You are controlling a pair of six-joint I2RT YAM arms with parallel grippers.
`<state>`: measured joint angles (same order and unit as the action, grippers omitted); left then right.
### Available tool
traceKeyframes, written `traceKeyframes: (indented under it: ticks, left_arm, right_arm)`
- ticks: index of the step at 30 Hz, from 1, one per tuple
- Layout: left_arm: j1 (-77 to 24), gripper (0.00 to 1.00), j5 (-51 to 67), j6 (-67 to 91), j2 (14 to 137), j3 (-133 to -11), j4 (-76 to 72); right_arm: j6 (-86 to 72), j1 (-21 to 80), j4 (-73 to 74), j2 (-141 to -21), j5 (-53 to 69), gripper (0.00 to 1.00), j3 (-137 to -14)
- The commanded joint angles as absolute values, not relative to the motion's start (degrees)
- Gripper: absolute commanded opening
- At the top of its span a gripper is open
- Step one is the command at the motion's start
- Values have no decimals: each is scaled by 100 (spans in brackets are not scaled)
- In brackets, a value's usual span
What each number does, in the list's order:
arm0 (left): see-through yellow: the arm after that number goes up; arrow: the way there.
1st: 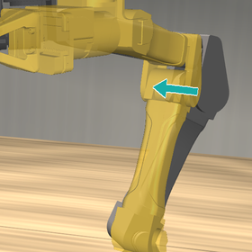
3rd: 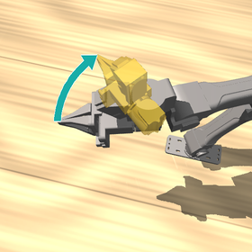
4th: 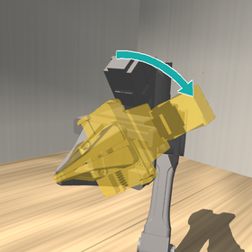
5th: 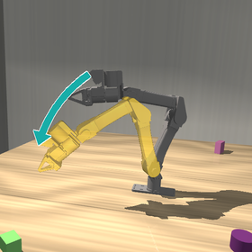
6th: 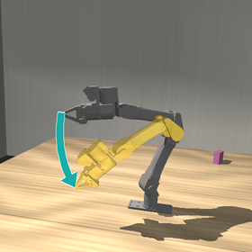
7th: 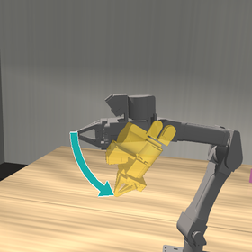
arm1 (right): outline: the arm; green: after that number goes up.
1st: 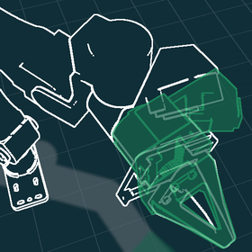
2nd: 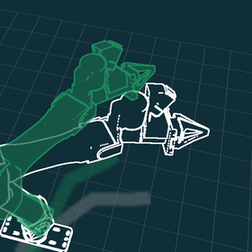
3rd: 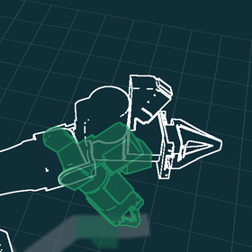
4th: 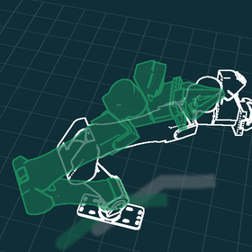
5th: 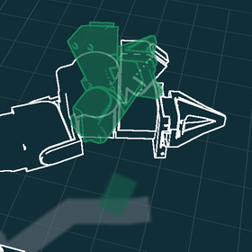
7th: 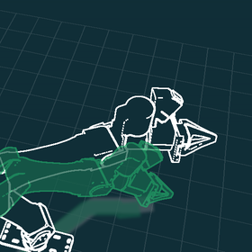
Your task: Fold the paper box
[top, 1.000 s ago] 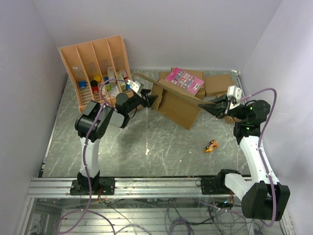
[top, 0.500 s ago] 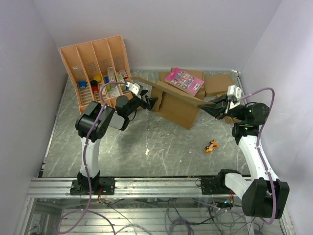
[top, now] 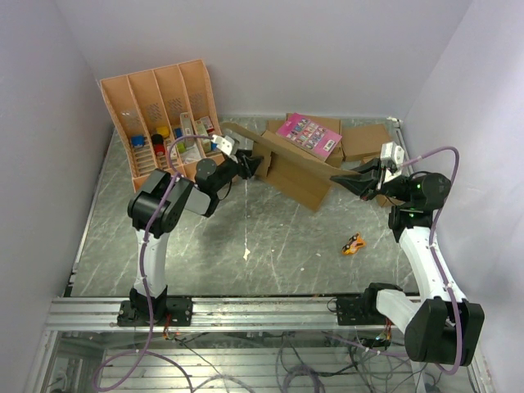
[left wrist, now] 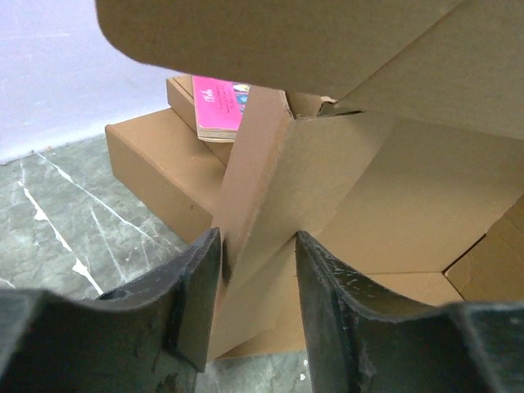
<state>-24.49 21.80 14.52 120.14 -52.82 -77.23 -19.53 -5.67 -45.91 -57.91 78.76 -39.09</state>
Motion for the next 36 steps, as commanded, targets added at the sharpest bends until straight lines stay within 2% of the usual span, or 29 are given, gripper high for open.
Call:
traceKeyframes:
  ticks: [1,2,3,6,9,13,18,20,22,26,28,29,30,32,33,34,36]
  left_arm:
    - [-2480,60,1820,1410,12116,-5321,-8233]
    - [-2497,70,1778,1367,12105,-5279,-8246]
    - [-2518,75,1744,1313,12096,-5257,-8277]
    - [-2531,82,1760,1191,12074,-5246,-8303]
    - [-2523,84,1738,1078,12069,-5290,-8225]
    - [-2506,75,1857,1040,12150,-5459,-8069]
    - [-2496,49,1931,1220,12296,-5550,-8158]
    - [-2498,44,1944,1266,12321,-5565,-8172]
    - [-2505,46,1907,1277,12318,-5542,-8191]
    - [-2509,67,1771,1265,12251,-5458,-8253]
    - [-2513,69,1718,1243,12215,-5474,-8212]
    - [-2514,67,1681,1236,12197,-5494,-8126]
    - [-2514,60,1635,1229,12185,-5519,-8050]
    - [-2520,38,1590,1227,12169,-5577,-7909]
    - [-2527,24,1556,1229,12160,-5605,-7812]
    - [-2543,21,1534,1213,12156,-5620,-7757]
    - [-2561,23,1517,1208,12173,-5602,-7800]
  right_arm:
    - [-2199,-574,-4386,-5819,8103,0,-3814]
    - [-2207,-576,-4386,-5827,8099,0,-3822]
    - [-2225,-573,-4386,-5835,8103,0,-3830]
    - [-2275,-574,-4392,-5868,8090,0,-3856]
    - [-2409,-571,-4461,-5914,8028,0,-3872]
    - [-2482,-572,-4303,-6002,7895,0,-3929]
    - [-2607,-578,-4254,-6182,7799,0,-4014]
    - [-2530,-578,-4129,-6243,7771,0,-4064]
    - [-2288,-572,-3881,-6288,7733,0,-4133]
    - [-1938,-574,-3419,-6347,7667,0,-4295]
    - [-1965,-578,-3463,-6380,7617,0,-4315]
    - [-1995,-572,-3493,-6402,7607,0,-4319]
    - [-2047,-578,-3541,-6423,7592,0,-4324]
    - [-2110,-578,-3645,-6449,7575,0,-4328]
    - [-2101,-572,-3639,-6451,7557,0,-4328]
    - [-2096,-571,-3618,-6453,7553,0,-4344]
    - [-2095,-573,-3612,-6467,7553,0,-4346]
